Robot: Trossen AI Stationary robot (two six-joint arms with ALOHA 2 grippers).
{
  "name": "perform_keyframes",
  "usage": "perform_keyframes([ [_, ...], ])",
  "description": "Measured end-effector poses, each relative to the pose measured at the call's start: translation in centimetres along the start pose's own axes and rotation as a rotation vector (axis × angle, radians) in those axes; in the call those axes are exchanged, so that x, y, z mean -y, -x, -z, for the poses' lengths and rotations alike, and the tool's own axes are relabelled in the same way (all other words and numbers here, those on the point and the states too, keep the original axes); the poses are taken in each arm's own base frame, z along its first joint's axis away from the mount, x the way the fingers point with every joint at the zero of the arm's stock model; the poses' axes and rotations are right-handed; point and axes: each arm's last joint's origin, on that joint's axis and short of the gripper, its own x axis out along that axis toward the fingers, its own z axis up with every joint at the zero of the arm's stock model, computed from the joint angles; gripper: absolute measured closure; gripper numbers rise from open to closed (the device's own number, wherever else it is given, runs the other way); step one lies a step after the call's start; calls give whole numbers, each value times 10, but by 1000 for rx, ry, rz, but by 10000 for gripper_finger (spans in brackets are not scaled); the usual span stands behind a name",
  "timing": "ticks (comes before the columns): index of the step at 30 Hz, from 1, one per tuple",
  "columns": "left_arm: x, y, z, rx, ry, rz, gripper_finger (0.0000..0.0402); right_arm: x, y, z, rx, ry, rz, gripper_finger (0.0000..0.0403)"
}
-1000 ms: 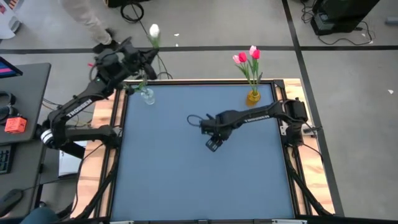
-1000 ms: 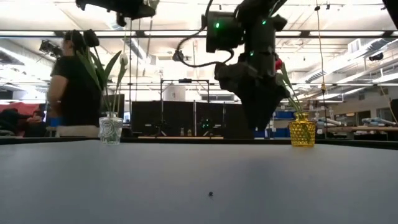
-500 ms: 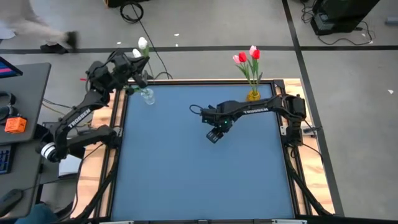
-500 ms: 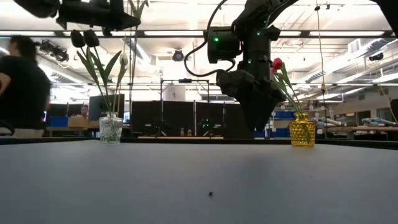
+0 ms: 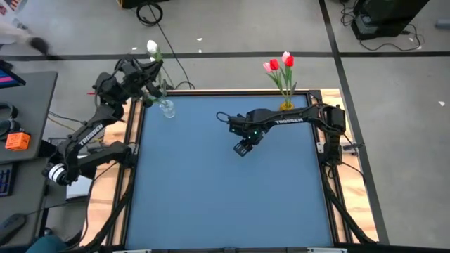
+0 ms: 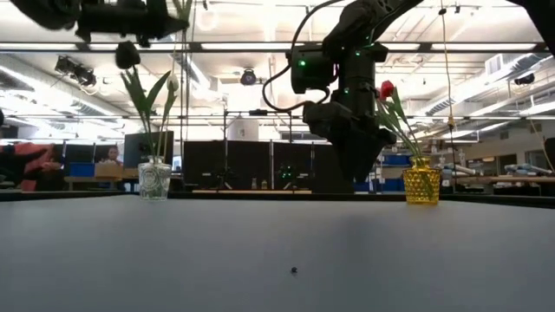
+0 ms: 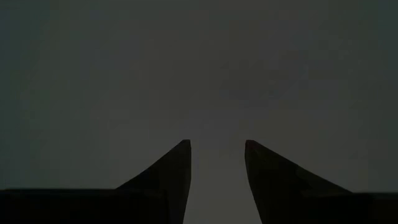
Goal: Sort flowers into vase by color
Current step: Put the white flower into the transparent vase
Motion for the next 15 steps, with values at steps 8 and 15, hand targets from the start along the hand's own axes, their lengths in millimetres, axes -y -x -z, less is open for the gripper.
perform_keyframes([
  [8,-5,-8,-37,-82,-83,-64,390,7,1,-5,6,-13,-3,244],
  [15,-16,-1,-48,-98,-94,-222,390,8,1,-6,6,-17,-4,244],
])
